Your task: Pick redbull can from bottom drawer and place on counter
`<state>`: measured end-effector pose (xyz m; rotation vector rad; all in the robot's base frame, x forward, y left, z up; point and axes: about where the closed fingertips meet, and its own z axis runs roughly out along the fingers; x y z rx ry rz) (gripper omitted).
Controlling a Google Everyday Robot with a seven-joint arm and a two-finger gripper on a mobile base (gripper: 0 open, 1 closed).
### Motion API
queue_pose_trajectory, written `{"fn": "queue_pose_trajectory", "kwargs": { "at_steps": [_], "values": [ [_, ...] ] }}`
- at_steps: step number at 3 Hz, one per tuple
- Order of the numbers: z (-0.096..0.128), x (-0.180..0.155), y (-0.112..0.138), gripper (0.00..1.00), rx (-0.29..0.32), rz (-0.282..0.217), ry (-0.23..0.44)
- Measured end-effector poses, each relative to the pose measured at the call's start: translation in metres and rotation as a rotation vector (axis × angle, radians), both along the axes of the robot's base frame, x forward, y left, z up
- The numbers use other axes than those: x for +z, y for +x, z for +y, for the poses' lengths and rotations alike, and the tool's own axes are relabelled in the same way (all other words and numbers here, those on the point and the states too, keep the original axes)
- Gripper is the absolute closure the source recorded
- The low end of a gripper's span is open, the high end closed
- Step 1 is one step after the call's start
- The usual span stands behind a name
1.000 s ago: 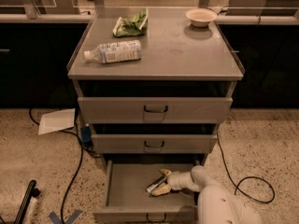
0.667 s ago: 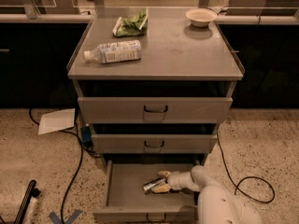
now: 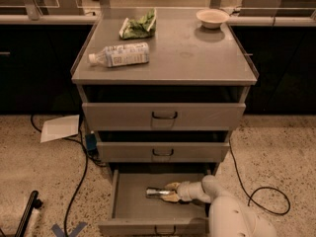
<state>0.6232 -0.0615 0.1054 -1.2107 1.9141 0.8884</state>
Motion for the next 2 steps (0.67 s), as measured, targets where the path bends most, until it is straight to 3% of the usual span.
{"fn": "queue_pose_trajectory", "kwargs": {
  "at_steps": [1,2],
  "values": [
    [0.0001,0.0,-0.0001,1.0,0.0,0.0,0.001],
    [0.001,0.0009,-0.0008,1.0,-0.001,0.0,0.007]
  ]
}}
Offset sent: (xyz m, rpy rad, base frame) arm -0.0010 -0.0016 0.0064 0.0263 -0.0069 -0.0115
